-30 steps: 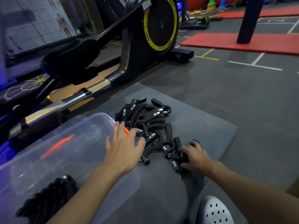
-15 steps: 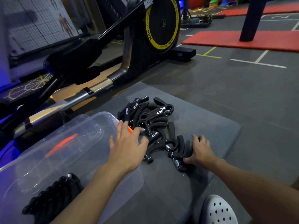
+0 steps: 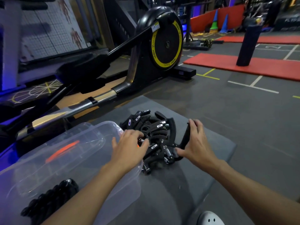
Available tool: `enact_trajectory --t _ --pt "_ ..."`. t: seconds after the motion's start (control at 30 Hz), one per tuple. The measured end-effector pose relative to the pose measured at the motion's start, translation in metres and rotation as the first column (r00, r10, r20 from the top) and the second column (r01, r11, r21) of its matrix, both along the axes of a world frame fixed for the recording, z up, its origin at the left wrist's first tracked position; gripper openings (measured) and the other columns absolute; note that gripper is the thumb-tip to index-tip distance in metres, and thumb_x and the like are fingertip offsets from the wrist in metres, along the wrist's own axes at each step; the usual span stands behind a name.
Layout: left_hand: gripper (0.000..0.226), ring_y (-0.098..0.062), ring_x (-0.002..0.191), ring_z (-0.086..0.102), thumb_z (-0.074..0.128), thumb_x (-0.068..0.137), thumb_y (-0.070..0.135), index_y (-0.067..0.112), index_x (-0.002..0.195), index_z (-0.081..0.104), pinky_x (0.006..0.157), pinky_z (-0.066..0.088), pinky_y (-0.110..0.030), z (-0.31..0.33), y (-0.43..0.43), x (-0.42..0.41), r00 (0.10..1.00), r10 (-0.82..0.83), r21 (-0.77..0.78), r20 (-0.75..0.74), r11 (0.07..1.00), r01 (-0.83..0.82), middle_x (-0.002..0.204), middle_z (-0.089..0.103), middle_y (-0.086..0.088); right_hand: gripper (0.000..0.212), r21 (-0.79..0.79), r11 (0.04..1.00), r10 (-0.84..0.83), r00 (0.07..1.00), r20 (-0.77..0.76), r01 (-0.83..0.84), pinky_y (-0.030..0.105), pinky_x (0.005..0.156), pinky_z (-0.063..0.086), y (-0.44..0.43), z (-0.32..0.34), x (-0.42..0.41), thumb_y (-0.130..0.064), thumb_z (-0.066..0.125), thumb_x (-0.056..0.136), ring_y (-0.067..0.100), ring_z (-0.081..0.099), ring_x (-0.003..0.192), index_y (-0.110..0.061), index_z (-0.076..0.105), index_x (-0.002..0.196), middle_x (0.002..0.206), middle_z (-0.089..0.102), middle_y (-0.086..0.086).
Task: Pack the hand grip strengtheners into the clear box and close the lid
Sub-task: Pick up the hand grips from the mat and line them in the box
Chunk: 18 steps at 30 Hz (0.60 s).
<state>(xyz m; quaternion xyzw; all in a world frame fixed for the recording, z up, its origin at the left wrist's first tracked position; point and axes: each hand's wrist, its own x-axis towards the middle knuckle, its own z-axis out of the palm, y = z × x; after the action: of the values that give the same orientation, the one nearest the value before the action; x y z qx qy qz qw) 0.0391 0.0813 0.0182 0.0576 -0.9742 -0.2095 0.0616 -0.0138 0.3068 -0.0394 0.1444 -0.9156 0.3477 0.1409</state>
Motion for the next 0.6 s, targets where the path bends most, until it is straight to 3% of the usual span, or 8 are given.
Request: enact_trajectory --t 0.1,0.23,0.37,0.5,0.6 --pt "0.032 -0.012 0.104 0.062 0.062 0.090 0.040 0.021 0.115 0.064 0.097 0.048 -0.036 0.035 0.004 -0.007 0.979 0.058 0.410 -0.197 0.912 0.028 0.113 0.066 0.006 0.115 -0.058 0.997 0.049 0.985 -0.168 -0.059 0.026 0.114 0.024 -0.023 0.038 0.004 -0.032 0.087 0.059 0.024 0.023 0.141 0.000 0.021 0.148 0.150 0.019 0.010" --pt "0.029 -0.006 0.090 0.067 0.070 0.087 0.033 0.014 0.108 0.070 0.081 0.052 -0.020 0.085 0.001 -0.009 0.945 0.118 0.595 -0.306 0.799 0.092 0.097 0.071 0.003 0.109 -0.036 0.986 0.138 0.922 -0.361 -0.161 0.035 0.117 0.024 -0.050 0.071 0.013 -0.027 0.086 0.061 0.030 0.023 0.143 0.004 0.024 0.146 0.150 0.022 0.019" --pt "0.006 -0.001 0.062 0.062 0.075 0.084 0.022 0.016 0.083 0.074 0.058 0.049 -0.012 0.108 -0.006 0.004 0.925 0.133 0.626 -0.355 0.769 0.129 0.071 0.070 0.003 0.106 -0.020 0.982 0.159 0.882 -0.444 -0.187 0.035 0.114 0.029 -0.075 0.084 0.023 -0.036 0.079 0.062 0.032 0.025 0.142 0.002 0.025 0.146 0.149 0.023 0.018" --pt "0.010 -0.011 0.069 0.068 0.077 0.080 0.024 0.016 0.083 0.073 0.068 0.057 -0.027 0.109 -0.019 0.015 0.910 0.167 0.576 -0.379 0.813 0.091 0.074 0.073 0.000 0.110 -0.026 0.973 0.198 0.882 -0.427 -0.231 0.028 0.111 0.034 -0.091 0.084 0.027 -0.025 0.086 0.061 0.024 0.030 0.137 -0.004 0.021 0.148 0.146 0.023 0.011" --pt "0.012 -0.015 0.075 0.068 0.077 0.080 0.025 0.023 0.086 0.068 0.073 0.057 -0.035 0.106 -0.033 0.022 0.908 0.130 0.492 -0.397 0.866 0.091 0.078 0.071 0.003 0.095 -0.204 0.930 0.231 0.916 -0.329 -0.307 0.006 0.102 0.029 -0.102 0.089 0.029 -0.013 0.081 0.071 0.004 0.035 0.121 -0.010 0.025 0.148 0.135 0.027 -0.002"
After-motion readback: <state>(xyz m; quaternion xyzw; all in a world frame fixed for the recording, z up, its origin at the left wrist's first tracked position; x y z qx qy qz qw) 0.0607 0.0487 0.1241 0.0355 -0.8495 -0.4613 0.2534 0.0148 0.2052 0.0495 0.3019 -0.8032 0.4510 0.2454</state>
